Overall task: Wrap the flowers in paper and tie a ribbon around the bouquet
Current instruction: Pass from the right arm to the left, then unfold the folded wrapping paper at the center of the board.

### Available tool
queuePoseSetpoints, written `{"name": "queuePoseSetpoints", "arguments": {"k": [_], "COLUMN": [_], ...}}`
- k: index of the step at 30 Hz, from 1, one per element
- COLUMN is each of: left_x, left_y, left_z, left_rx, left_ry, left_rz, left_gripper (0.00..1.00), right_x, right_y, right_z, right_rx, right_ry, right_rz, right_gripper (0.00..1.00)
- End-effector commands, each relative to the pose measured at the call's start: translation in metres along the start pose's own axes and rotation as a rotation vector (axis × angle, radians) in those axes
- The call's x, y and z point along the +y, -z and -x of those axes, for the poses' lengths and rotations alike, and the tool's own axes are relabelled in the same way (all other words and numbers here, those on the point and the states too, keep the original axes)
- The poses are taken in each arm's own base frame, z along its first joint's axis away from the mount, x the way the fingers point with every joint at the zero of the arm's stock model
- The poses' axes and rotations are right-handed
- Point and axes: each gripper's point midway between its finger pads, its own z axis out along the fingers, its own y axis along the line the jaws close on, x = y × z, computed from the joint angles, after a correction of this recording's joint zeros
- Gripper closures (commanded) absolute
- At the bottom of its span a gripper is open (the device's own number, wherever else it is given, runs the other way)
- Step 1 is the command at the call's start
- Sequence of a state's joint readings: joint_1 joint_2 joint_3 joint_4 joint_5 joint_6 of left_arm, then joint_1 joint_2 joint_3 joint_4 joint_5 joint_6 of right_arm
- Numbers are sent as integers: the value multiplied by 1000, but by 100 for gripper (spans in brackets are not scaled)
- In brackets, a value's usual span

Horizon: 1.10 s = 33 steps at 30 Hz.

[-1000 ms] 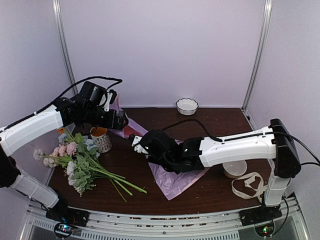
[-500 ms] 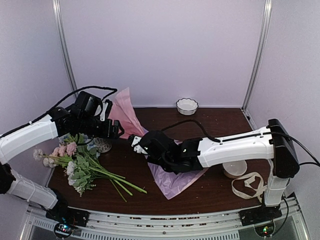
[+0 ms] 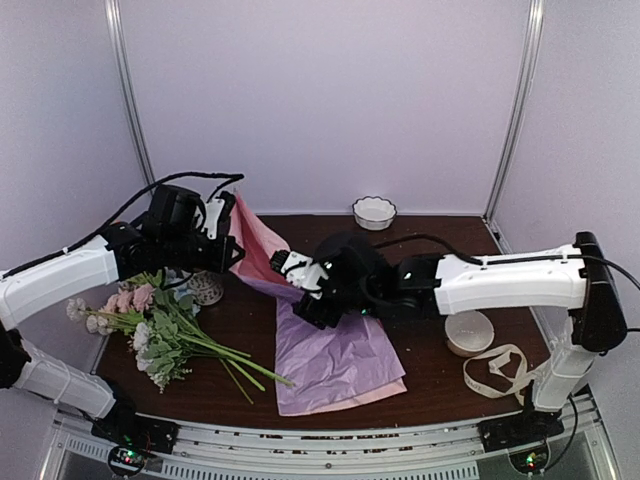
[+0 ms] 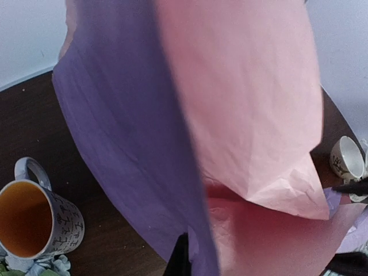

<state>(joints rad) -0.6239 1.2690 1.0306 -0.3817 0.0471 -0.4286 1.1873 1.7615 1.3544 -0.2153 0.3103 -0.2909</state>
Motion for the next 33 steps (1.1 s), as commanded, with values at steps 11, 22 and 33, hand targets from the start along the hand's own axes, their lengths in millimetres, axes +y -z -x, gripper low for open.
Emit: {"name": "queuePoseSetpoints", "arguments": {"k": [11, 22, 33], "left_x": [-80, -70, -71], "left_y": [62, 65, 61], "left_z": [5, 13, 15], "left_rx": [-117, -148, -146], "left_ry": [-696, -726, -757], "left_rz": [-331, -254, -253], "left_gripper": [100, 100, 100], "right_x": [-118, -150, -144], "right_y": [19, 34, 99], "right_z": [-14, -47, -75], "right_rx": [-305, -450, -582], "right_ry": [-817, -1028, -901], "right_rz": [497, 544, 560], "right_gripper": [6, 3, 0]}}
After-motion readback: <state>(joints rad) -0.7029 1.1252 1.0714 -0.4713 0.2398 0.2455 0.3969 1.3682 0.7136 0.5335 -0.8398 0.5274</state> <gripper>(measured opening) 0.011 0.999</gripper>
